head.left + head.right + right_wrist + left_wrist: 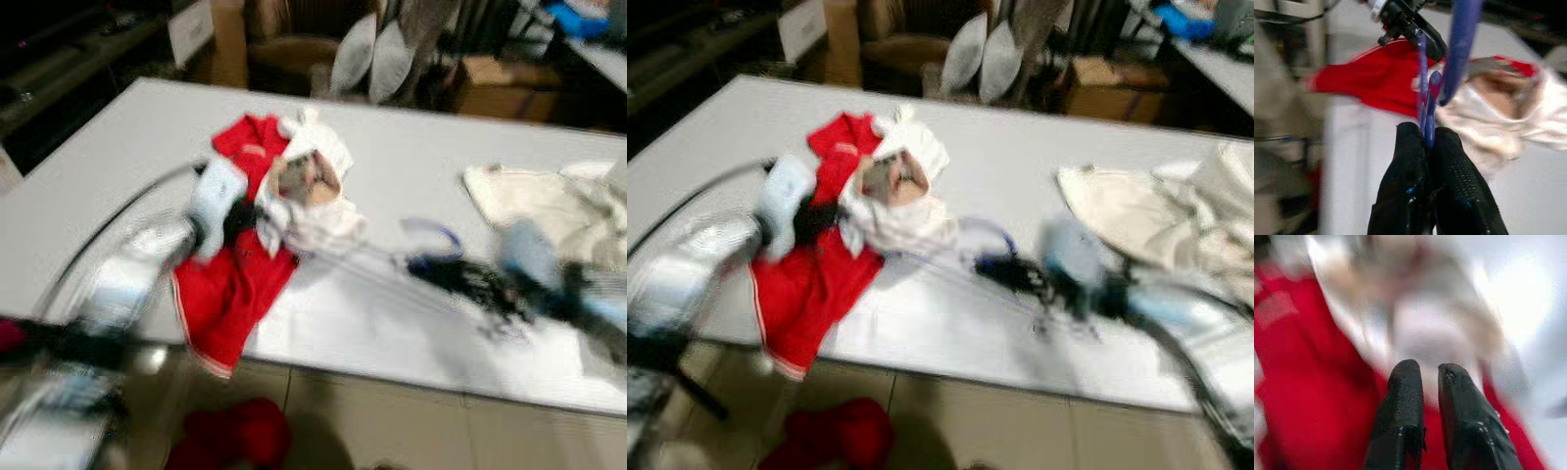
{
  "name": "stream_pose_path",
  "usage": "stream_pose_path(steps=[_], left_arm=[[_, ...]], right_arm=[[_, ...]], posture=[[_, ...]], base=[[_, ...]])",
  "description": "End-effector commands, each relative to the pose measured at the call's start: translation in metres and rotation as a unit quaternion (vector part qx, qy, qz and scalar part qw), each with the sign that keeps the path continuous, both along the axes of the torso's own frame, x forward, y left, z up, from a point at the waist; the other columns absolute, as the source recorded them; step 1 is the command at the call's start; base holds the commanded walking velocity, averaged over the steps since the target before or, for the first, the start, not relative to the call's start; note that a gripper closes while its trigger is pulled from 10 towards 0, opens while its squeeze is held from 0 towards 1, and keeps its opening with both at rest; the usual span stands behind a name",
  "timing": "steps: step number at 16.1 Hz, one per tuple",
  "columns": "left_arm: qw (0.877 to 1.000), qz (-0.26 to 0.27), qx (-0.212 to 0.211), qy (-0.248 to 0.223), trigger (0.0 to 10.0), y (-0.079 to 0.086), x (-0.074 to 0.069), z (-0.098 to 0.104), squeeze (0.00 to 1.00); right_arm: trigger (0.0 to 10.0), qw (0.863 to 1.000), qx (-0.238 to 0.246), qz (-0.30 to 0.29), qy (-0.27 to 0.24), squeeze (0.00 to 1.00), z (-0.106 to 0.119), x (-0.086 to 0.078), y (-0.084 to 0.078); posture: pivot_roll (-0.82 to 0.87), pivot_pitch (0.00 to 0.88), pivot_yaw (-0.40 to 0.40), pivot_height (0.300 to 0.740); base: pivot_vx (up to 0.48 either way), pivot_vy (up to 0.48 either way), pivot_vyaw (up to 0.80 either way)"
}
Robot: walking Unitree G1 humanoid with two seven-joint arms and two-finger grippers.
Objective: Hang hanger
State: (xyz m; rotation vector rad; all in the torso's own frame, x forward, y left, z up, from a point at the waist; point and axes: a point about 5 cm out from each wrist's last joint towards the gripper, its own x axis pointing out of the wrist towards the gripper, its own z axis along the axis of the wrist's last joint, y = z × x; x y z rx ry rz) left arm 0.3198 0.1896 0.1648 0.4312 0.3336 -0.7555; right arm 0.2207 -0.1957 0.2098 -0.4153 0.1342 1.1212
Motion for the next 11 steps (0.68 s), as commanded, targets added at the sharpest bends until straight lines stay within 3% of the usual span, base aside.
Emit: stream_pose_path(steps=[1, 2, 4, 5, 6, 8, 9, 11], left_arm=[[0.998, -0.054, 0.003, 0.025, 10.0, -0.006, -0.012, 0.003, 1.0], [0.993, -0.114, -0.008, 0.021, 10.0, -0.012, -0.023, 0.006, 1.0], [0.984, -0.176, -0.006, 0.024, 10.0, -0.017, -0.037, 0.006, 1.0], [0.982, -0.189, -0.003, 0.023, 10.0, -0.018, -0.041, 0.008, 1.0], [0.981, -0.188, -0.034, 0.015, 10.0, -0.021, -0.042, 0.017, 1.0], [0.978, -0.127, -0.157, -0.05, 10.0, -0.026, -0.032, 0.046, 1.0], [0.97, -0.054, -0.221, -0.091, 10.0, -0.023, -0.022, 0.055, 1.0], [0.956, 0.032, -0.273, -0.105, 10.0, -0.023, -0.018, 0.052, 1.0]], right_arm=[[10.0, 1.0, 0.004, 0.002, -0.011, 0.0, 0.02, -0.007, -0.004], [10.0, 1.0, 0.002, -0.01, -0.017, 0.0, 0.025, -0.008, -0.008], [10.0, 0.999, -0.003, -0.025, -0.024, 0.0, 0.031, -0.011, -0.015], [10.0, 0.999, 0.003, -0.047, -0.026, 0.0, 0.033, -0.011, -0.019], [10.0, 0.997, 0.01, -0.072, -0.023, 0.0, 0.031, -0.011, -0.019], [10.0, 0.99, 0.034, -0.132, -0.039, 0.0, 0.023, -0.005, -0.014], [10.0, 0.98, 0.063, -0.182, -0.056, 0.0, 0.018, 0.002, -0.011], [10.0, 0.955, 0.118, -0.267, -0.048, 0.0, 0.008, 0.015, -0.007]], posture=[[-0.2, 0.0, 0.026, 0.74], [-0.2, 0.0, 0.027, 0.74], [-0.21, 0.0, 0.029, 0.74], [-0.21, 0.0, 0.03, 0.74], [-0.21, 0.0, 0.03, 0.74], [-0.21, 0.0, 0.019, 0.74], [-0.2, 0.0, 0.011, 0.74], [-0.19, 0.0, 0.002, 0.74]], base=[[0.0, 0.0, 0.0], [0.0, 0.0, 0.0], [0.0, 0.0, 0.0], [0.0, 0.0, 0.0], [0.0, 0.0, 0.0], [0.0, 0.0, 0.0], [0.0, 0.0, 0.0], [0.0, 0.0, 0.0]])
